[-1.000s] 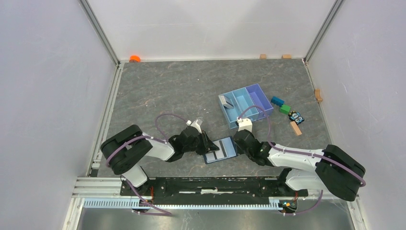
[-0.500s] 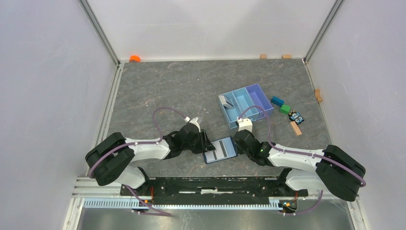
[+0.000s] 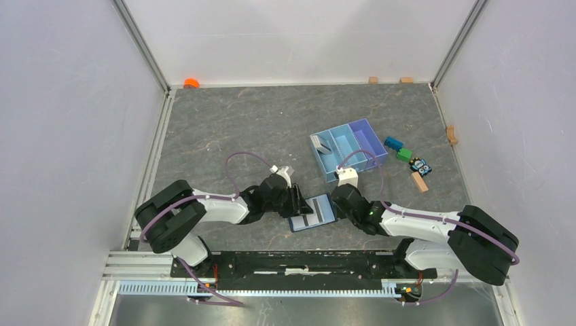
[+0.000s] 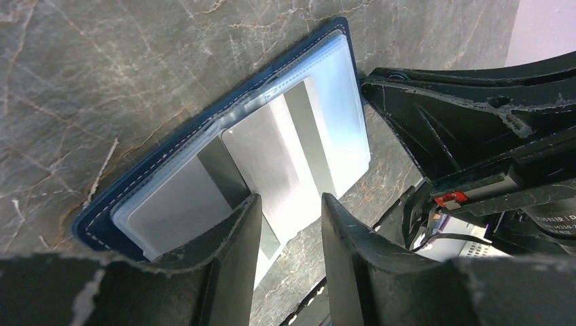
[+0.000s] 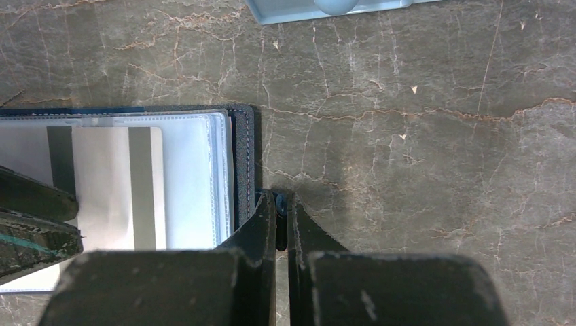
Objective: Put the credit cards into the card holder
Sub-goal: Insert the credit card into the card holder.
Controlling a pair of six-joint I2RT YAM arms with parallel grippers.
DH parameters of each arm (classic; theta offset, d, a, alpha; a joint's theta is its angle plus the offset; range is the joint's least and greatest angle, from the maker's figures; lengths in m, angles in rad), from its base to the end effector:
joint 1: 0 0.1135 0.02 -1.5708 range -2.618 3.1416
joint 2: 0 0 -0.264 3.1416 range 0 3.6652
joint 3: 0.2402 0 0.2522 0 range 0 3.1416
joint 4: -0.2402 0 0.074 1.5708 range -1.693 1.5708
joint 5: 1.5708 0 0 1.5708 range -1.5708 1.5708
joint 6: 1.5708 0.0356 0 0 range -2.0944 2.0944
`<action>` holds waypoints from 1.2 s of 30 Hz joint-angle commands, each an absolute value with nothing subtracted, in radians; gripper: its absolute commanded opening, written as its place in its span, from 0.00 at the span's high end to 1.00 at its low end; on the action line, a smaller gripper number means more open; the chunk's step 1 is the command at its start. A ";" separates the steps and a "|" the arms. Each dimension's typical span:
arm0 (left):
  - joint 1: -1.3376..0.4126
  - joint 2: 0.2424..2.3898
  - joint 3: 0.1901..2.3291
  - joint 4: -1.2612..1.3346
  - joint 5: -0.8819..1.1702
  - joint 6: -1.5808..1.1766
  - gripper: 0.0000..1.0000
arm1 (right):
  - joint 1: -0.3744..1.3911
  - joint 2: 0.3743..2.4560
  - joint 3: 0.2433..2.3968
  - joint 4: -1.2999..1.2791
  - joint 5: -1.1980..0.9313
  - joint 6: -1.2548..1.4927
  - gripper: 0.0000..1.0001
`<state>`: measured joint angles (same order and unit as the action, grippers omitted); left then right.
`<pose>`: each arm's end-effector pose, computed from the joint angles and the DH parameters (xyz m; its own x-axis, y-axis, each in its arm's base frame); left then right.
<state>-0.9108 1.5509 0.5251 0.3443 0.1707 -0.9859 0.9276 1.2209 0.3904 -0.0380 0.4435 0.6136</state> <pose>0.1655 -0.2231 0.1304 -0.9298 -0.1421 -0.3396 0.1525 0.6910 -0.7066 0.1367 0.1570 0.1401 -0.6948 -0.0597 -0.7168 -0.1914 0.9760 0.1042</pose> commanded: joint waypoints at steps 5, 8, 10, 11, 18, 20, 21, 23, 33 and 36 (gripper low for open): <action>-0.928 1.624 0.528 0.279 0.153 -0.974 0.52 | 0.935 1.249 0.363 -0.100 0.421 0.611 1.00; -0.935 1.630 0.535 0.290 0.156 -0.982 0.52 | 0.936 1.255 0.362 -0.098 0.420 0.611 1.00; -0.941 1.633 0.537 0.304 0.156 -0.992 0.51 | 0.938 1.256 0.362 -0.098 0.419 0.611 1.00; -0.945 1.634 0.537 0.311 0.157 -0.999 0.51 | 0.938 1.257 0.362 -0.098 0.419 0.613 1.00; -0.977 1.642 0.562 0.335 0.135 -1.014 0.51 | 0.940 1.259 0.362 -0.093 0.418 0.615 1.00; -0.983 1.643 0.571 0.345 0.126 -1.015 0.51 | 0.941 1.260 0.360 -0.093 0.418 0.616 1.00; -0.986 1.645 0.576 0.350 0.126 -1.015 0.50 | 0.943 1.261 0.358 -0.092 0.418 0.617 1.00; -0.990 1.654 0.590 0.351 0.126 -1.012 0.50 | 0.942 1.261 0.358 -0.091 0.416 0.618 1.00; -0.997 1.643 0.622 0.380 0.114 -0.989 0.49 | 0.944 1.242 0.348 -0.098 0.426 0.622 1.00; -0.996 1.643 0.627 0.398 0.115 -0.982 0.49 | 0.944 1.241 0.345 -0.100 0.424 0.624 1.00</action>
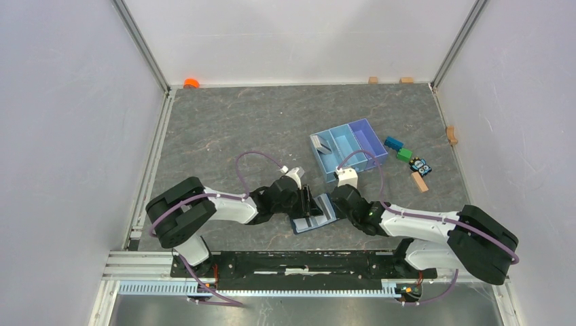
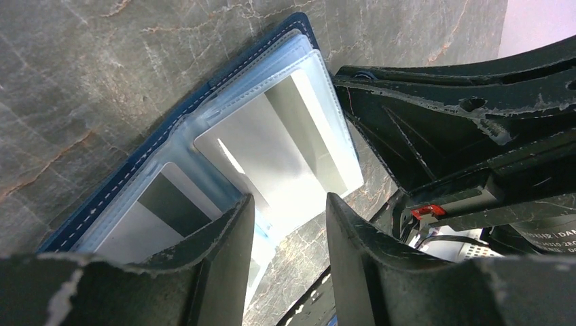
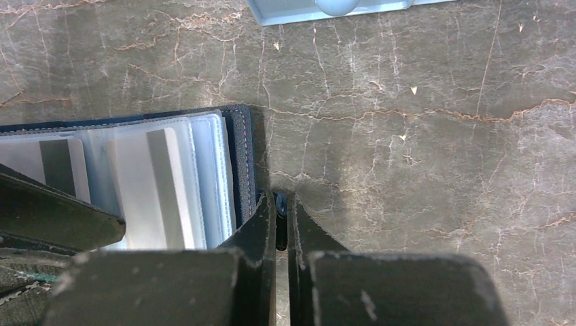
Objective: Put the credit cards into the card holder
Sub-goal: Insert the credit card into the card holder, then turn over the card slot in the card holder.
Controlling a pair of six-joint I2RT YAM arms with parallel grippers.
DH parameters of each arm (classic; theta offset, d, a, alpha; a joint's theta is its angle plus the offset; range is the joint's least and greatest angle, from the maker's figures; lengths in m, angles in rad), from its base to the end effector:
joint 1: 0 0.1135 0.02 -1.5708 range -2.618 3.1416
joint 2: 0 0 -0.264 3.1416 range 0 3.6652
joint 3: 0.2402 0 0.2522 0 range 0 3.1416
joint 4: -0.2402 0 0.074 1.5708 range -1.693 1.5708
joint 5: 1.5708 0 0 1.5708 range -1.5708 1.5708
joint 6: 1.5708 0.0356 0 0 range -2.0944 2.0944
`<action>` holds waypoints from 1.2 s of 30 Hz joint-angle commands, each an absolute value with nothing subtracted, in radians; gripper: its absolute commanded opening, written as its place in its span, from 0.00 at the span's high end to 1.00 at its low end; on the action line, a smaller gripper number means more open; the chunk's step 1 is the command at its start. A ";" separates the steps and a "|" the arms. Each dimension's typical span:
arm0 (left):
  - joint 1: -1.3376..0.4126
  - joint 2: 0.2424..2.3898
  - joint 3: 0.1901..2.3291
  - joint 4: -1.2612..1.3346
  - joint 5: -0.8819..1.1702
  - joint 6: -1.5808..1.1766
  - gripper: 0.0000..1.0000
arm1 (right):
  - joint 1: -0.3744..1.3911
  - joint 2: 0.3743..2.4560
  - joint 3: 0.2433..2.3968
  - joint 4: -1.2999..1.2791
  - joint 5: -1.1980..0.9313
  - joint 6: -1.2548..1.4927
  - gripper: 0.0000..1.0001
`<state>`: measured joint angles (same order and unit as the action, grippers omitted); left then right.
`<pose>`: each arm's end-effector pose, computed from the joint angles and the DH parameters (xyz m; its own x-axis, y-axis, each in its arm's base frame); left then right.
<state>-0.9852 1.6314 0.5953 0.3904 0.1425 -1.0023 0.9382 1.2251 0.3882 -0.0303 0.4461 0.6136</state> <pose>0.1614 -0.2525 0.1311 -0.9271 -0.1114 -0.3580 0.1976 0.6663 -0.7191 0.1353 0.1585 0.1393 -0.6925 -0.0660 -0.7184 -0.2003 0.9742 0.1036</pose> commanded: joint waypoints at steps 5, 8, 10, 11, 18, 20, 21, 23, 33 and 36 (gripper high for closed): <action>-0.997 1.637 0.629 0.430 0.119 -0.973 0.49 | 0.942 1.218 0.339 -0.117 0.433 0.631 1.00; -0.997 1.596 0.625 0.418 0.111 -0.957 0.49 | 0.942 1.188 0.348 -0.152 0.455 0.635 1.00; -0.996 1.555 0.619 0.398 0.104 -0.944 0.46 | 0.942 1.165 0.358 -0.179 0.467 0.632 0.98; -0.996 1.529 0.619 0.378 0.098 -0.937 0.45 | 0.942 1.154 0.367 -0.196 0.474 0.630 0.95; -0.996 1.342 0.636 0.055 -0.028 -0.877 0.28 | 0.942 1.005 0.419 -0.284 0.459 0.602 0.63; -0.988 1.315 0.643 -0.067 -0.071 -0.862 0.23 | 0.942 0.958 0.429 -0.299 0.434 0.602 0.52; -0.983 1.307 0.643 -0.117 -0.084 -0.857 0.22 | 0.942 0.932 0.432 -0.300 0.419 0.602 0.48; -0.977 1.292 0.636 -0.172 -0.099 -0.853 0.22 | 0.942 0.895 0.432 -0.292 0.368 0.602 0.48; -0.965 1.311 0.589 -0.165 -0.069 -0.855 0.31 | 0.940 0.862 0.349 -0.174 0.181 0.700 0.59; -0.964 1.333 0.581 -0.149 -0.062 -0.859 0.37 | 0.938 0.868 0.318 -0.137 0.159 0.730 0.63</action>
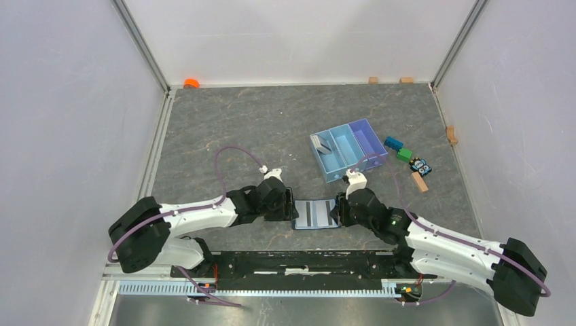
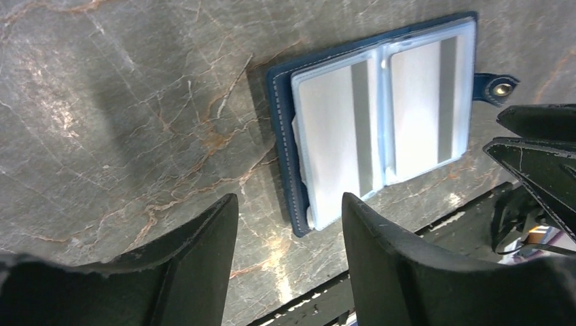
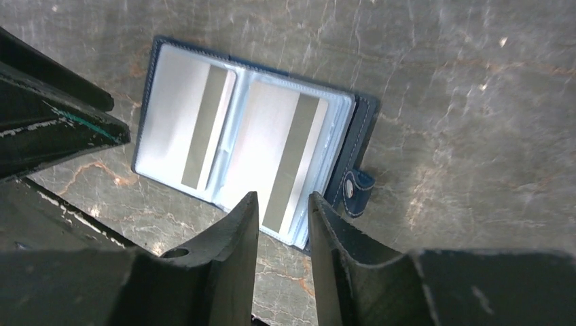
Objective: Put the credit cards into the card holder
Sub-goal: Turn over the card slot in the card holder.
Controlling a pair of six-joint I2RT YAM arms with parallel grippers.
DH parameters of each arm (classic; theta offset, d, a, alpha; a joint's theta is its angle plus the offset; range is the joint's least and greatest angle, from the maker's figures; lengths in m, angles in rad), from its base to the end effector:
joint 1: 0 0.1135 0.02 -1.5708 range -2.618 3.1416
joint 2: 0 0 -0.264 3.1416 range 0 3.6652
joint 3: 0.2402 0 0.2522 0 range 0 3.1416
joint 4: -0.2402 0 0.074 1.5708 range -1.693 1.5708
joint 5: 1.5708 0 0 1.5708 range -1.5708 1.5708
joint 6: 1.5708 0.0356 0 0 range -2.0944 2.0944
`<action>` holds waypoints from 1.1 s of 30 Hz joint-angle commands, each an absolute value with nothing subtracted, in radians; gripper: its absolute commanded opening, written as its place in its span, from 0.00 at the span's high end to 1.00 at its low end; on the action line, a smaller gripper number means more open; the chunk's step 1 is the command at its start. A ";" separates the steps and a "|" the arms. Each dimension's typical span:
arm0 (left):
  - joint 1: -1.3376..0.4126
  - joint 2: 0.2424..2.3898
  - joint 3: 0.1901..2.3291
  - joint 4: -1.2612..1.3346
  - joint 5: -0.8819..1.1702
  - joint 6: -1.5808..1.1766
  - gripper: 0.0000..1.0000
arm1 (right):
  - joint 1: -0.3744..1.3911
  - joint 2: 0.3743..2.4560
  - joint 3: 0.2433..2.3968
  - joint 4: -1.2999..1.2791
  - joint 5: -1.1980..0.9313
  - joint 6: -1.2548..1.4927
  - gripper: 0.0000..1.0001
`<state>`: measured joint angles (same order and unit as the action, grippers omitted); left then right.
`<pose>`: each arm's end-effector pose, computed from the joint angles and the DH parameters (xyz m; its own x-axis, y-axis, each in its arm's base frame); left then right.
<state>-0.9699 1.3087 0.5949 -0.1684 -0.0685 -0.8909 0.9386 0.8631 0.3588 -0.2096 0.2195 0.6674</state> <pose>0.1409 -0.2012 0.1689 -0.8953 -0.0661 -0.4406 0.1624 0.8724 -0.4609 0.1091 0.1358 0.1771 -0.7311 0.0243 -0.6819 -0.3026 0.8842 0.3558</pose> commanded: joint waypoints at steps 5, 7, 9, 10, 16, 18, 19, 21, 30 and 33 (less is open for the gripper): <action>-0.965 1.339 0.563 -0.130 -0.060 -0.863 0.41 | 0.925 0.878 0.291 -0.116 0.149 0.751 0.65; -0.965 1.340 0.553 -0.122 -0.059 -0.865 0.42 | 0.919 0.883 0.279 -0.096 0.135 0.755 0.66; -0.965 1.343 0.548 -0.120 -0.058 -0.865 0.43 | 0.916 0.885 0.268 -0.079 0.124 0.762 0.68; -0.965 1.345 0.546 -0.117 -0.056 -0.865 0.44 | 0.913 0.887 0.266 -0.074 0.122 0.766 0.69; -0.965 1.363 0.548 -0.109 -0.052 -0.862 0.47 | 0.902 0.901 0.251 -0.072 0.123 0.769 0.70; -0.965 1.374 0.549 -0.108 -0.052 -0.862 0.48 | 0.898 0.910 0.243 -0.067 0.120 0.774 0.71; -0.965 1.378 0.549 -0.109 -0.049 -0.862 0.50 | 0.896 0.916 0.239 -0.065 0.118 0.777 0.71; -0.965 1.386 0.548 -0.109 -0.050 -0.861 0.54 | 0.893 0.924 0.227 -0.057 0.111 0.787 0.71; -0.965 1.404 0.538 -0.094 -0.042 -0.864 0.71 | 0.878 0.871 0.136 0.044 0.082 0.882 0.71; -0.964 1.413 0.535 -0.082 -0.033 -0.864 0.74 | 0.877 0.844 0.131 0.072 0.080 0.890 0.71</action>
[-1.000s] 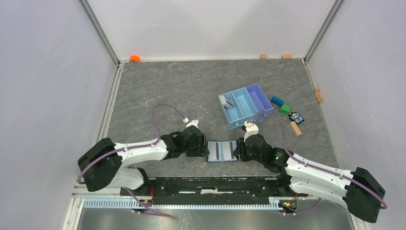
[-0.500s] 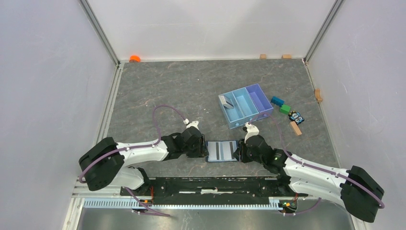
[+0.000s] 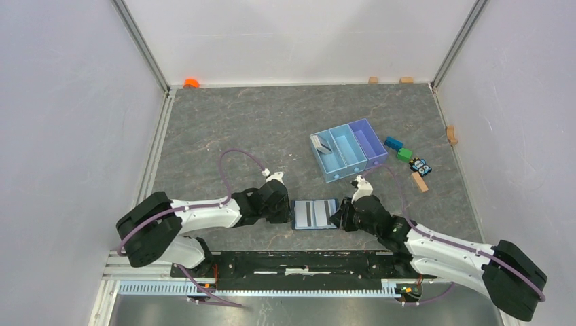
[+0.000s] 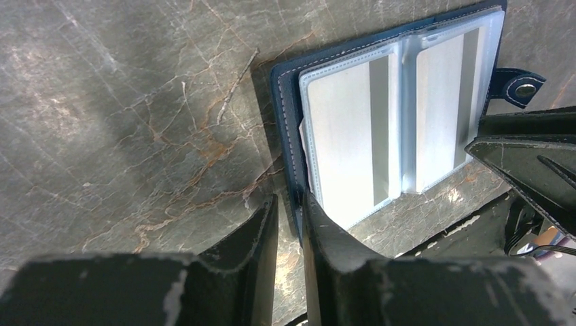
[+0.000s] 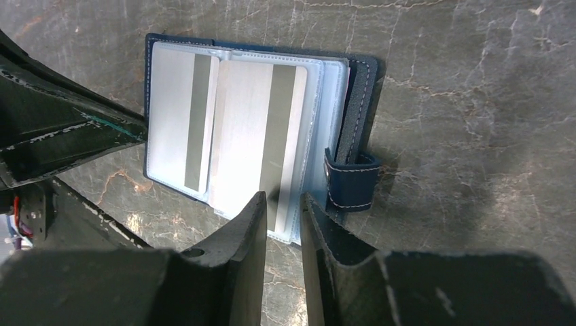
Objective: Put the credit cards into the card holder
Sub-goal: Turn over the card slot in the card holder.
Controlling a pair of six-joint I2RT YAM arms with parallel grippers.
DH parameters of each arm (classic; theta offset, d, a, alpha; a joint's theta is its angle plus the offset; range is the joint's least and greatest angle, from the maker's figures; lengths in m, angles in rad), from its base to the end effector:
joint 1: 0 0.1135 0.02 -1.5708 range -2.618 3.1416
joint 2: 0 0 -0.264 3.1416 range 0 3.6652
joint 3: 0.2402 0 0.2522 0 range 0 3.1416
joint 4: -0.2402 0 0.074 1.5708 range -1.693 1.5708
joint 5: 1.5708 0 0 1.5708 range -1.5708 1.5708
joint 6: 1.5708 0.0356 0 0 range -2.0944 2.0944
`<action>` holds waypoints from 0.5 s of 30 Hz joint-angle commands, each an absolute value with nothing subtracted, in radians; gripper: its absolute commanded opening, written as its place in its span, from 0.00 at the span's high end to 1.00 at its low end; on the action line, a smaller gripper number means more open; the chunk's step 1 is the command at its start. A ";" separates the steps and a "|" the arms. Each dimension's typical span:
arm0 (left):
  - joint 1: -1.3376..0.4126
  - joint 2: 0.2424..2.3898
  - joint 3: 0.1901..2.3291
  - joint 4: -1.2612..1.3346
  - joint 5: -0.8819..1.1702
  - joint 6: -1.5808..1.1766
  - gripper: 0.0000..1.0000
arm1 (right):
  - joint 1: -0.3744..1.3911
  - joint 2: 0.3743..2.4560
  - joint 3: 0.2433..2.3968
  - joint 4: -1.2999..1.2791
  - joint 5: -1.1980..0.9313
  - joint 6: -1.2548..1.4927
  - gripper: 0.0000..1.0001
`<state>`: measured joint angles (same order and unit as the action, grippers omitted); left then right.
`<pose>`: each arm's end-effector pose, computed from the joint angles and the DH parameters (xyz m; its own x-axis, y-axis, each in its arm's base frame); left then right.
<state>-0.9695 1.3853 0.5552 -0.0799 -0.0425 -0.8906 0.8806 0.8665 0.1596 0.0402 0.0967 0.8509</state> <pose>0.1416 -0.2038 0.1462 -0.9099 -0.0467 -0.4121 0.1617 0.8751 -0.4561 0.1047 0.1214 0.1335 -0.8003 0.2061 -0.5630 -0.1781 0.8149 0.5515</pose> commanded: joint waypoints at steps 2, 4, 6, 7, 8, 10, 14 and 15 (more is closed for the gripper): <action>-0.965 1.419 0.534 -0.073 -0.027 -0.864 0.75 | 0.877 0.824 0.130 0.088 0.079 0.891 0.72; -0.965 1.425 0.532 -0.066 -0.022 -0.865 0.77 | 0.878 0.803 0.132 0.098 0.079 0.893 0.72; -0.965 1.428 0.532 -0.059 -0.018 -0.867 0.78 | 0.877 0.784 0.131 0.108 0.081 0.893 0.73; -0.965 1.428 0.531 -0.057 -0.016 -0.867 0.78 | 0.878 0.775 0.132 0.113 0.081 0.893 0.73; -0.965 1.429 0.531 -0.056 -0.017 -0.867 0.78 | 0.877 0.767 0.131 0.116 0.084 0.892 0.73; -0.965 1.429 0.532 -0.053 -0.015 -0.867 0.78 | 0.880 0.760 0.133 0.122 0.086 0.884 0.73; -0.964 1.431 0.532 -0.038 -0.005 -0.867 0.77 | 0.879 0.768 0.147 0.141 0.072 0.854 0.73; -0.965 1.434 0.532 -0.029 -0.005 -0.867 0.77 | 0.879 0.775 0.153 0.147 0.069 0.848 0.74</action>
<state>-0.9695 1.4055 0.5499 -0.0307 -0.0147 -0.8906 0.8806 0.7715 0.1322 0.0883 0.0841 0.8742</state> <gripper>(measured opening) 0.227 0.272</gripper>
